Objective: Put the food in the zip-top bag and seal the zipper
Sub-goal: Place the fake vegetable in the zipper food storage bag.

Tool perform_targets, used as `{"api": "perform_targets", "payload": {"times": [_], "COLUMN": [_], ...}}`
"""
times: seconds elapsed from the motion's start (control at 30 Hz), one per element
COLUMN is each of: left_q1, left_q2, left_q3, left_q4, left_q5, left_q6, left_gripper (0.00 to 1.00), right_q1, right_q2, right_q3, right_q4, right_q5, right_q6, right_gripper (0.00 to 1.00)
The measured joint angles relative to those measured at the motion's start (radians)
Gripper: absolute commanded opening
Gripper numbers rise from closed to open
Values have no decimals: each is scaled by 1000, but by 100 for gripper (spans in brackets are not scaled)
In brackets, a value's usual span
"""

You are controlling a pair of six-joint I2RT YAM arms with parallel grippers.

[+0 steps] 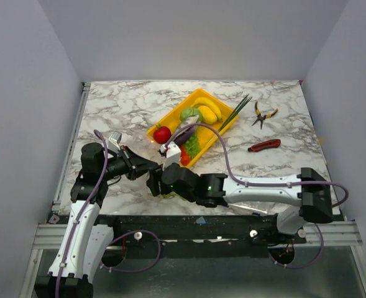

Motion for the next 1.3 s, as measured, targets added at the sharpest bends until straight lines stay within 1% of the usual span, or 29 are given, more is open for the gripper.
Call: {"api": "perform_targets", "payload": {"times": [0.1, 0.27, 0.4, 0.47, 0.63, 0.73, 0.9, 0.93, 0.97, 1.03, 1.07, 1.17, 1.2, 1.3], "left_q1": [-3, -3, -3, -3, -3, -3, -3, -3, -3, -3, -2, 6, 12, 36], "left_q2": [29, 60, 76, 76, 72, 64, 55, 55, 55, 55, 53, 51, 49, 43], "left_q3": [15, 29, 31, 31, 32, 32, 34, 37, 42, 51, 56, 83, 107, 227], "left_q4": [-38, -60, -66, -69, -86, -95, -108, -110, -113, -116, -117, -142, -174, -303], "left_q5": [0, -1, -1, -1, -1, -1, 0, 0, -1, 0, 0, -1, -4, -55], "left_q6": [26, 64, 80, 84, 88, 91, 92, 92, 92, 93, 94, 108, 128, 208], "left_gripper": [0, 0, 0, 0, 0, 0, 0, 0, 0, 0, 0, 0, 0, 0], "right_q1": [-1, -6, -8, -11, -11, -12, -13, -13, -13, -13, -13, -20, -28, -91], "right_q2": [-103, -272, -322, -305, -241, -213, -149, -135, -122, -97, -85, -74, -72, -56], "right_q3": [2, 3, 5, 5, -27, -67, -85, -85, -85, -82, -80, -61, -35, 121], "right_q4": [-148, -334, -431, -462, -460, -419, -323, -306, -291, -269, -259, -260, -275, -340], "right_q5": [-62, -129, -113, -93, -1, 28, 35, 34, 33, 27, 23, 15, -5, -107], "right_q6": [21, 63, 99, 114, 179, 192, 170, 164, 161, 153, 147, 134, 131, 113], "right_gripper": [64, 71, 69, 62, 54, 45, 36, 32, 26, 8, 1, 0, 0, 0]}}
